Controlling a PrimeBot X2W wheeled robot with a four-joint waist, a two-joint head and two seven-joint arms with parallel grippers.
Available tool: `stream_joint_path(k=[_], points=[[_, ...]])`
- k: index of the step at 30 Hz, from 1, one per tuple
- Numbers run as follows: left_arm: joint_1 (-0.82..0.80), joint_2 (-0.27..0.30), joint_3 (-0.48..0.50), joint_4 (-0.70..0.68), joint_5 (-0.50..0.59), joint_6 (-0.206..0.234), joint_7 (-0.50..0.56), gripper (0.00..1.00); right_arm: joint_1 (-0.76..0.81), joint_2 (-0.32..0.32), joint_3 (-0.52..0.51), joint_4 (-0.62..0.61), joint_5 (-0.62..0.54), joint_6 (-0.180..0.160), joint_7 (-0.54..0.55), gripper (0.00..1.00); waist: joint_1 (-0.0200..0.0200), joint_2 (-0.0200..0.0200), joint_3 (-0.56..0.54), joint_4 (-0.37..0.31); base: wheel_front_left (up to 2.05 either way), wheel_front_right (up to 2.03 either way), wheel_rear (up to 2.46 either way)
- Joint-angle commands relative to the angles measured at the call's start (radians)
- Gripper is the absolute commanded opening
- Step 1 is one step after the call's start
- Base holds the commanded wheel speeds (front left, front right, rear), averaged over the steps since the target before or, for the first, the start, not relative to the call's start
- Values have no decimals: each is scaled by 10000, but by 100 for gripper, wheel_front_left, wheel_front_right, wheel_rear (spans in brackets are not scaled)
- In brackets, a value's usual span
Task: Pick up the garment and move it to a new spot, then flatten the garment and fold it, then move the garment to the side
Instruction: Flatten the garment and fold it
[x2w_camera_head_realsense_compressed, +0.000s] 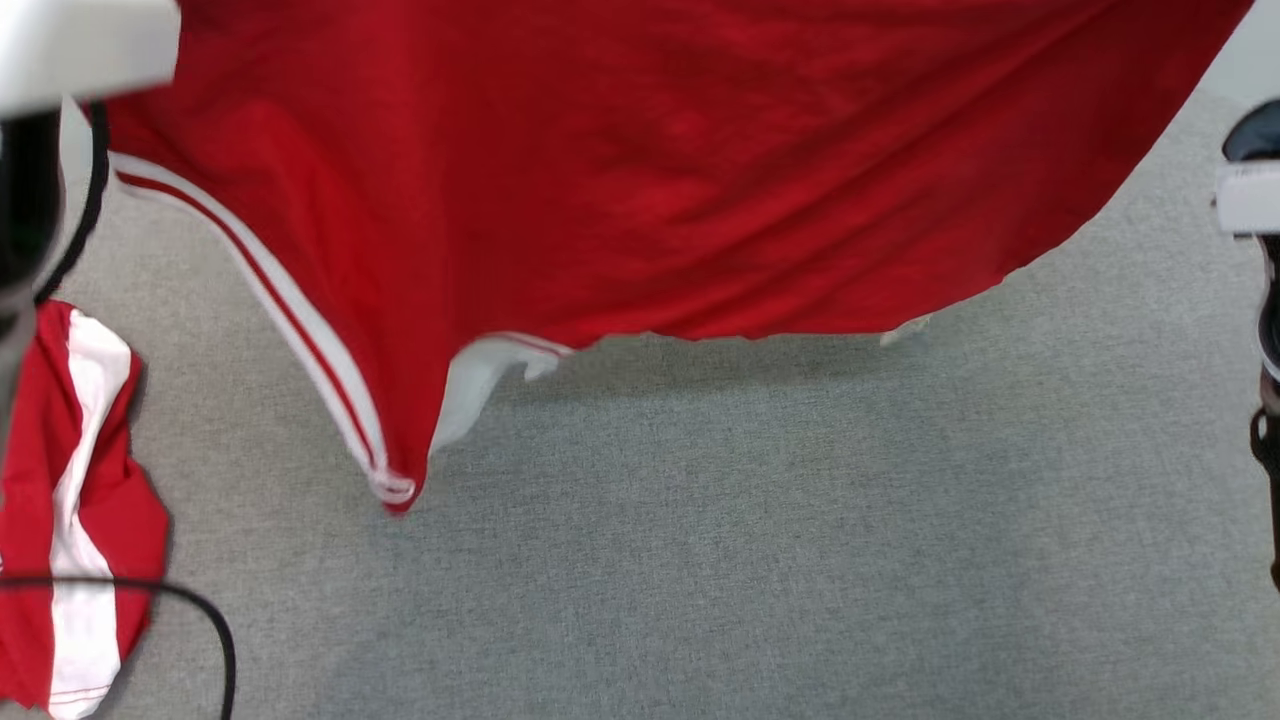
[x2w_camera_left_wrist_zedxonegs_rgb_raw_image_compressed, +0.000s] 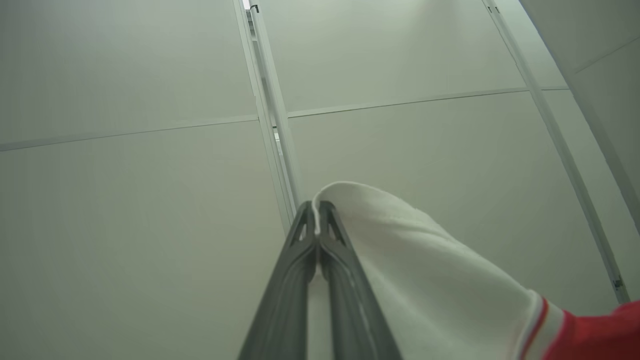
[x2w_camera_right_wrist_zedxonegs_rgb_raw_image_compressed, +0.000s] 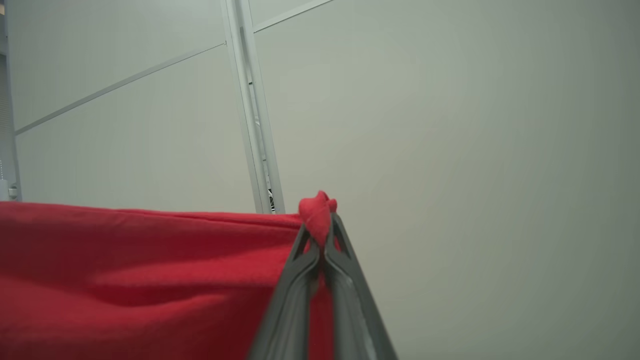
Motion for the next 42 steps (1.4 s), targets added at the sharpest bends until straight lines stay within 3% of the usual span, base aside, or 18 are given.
stream_joint_path(k=[1, 10, 19, 27, 35, 42], points=[[-212, -100, -79, 324, -105, -105, 89, 0, -197, -60, 98, 195, -54, 5, 28, 0, 0, 0, 52, 8, 0, 0, 0], [-2832, -873, -939, 4562, -51, -1240, 102, 0, -2675, 30, 1153, 3107, -35, 3, -128, 0, 0, 0, 532, -130, 0, 0, 0], [-5505, -1505, -1182, 8944, 350, -1583, -474, 0, -5885, 555, 1710, 6888, 275, 3, -944, 0, 0, 0, 1363, -389, 0, 0, 0], [-7122, -2036, -1151, 11592, 226, -2012, -1268, 0, -7993, 974, 1936, 9386, -10, 3, -1282, 0, 0, 0, 2175, -327, 0, 0, 0], [-6649, -2526, -1172, 12887, -19, -2539, -2414, 0, -7685, 849, 2980, 9871, 371, 5, -1362, 0, 0, 0, 2949, -26, 0, 0, 0], [-5014, -2594, -771, 11777, -241, -2545, -3150, 0, -5916, 117, 3564, 8184, 1703, 5, -1404, 0, 0, 0, 3213, 298, 0, 0, 0]])
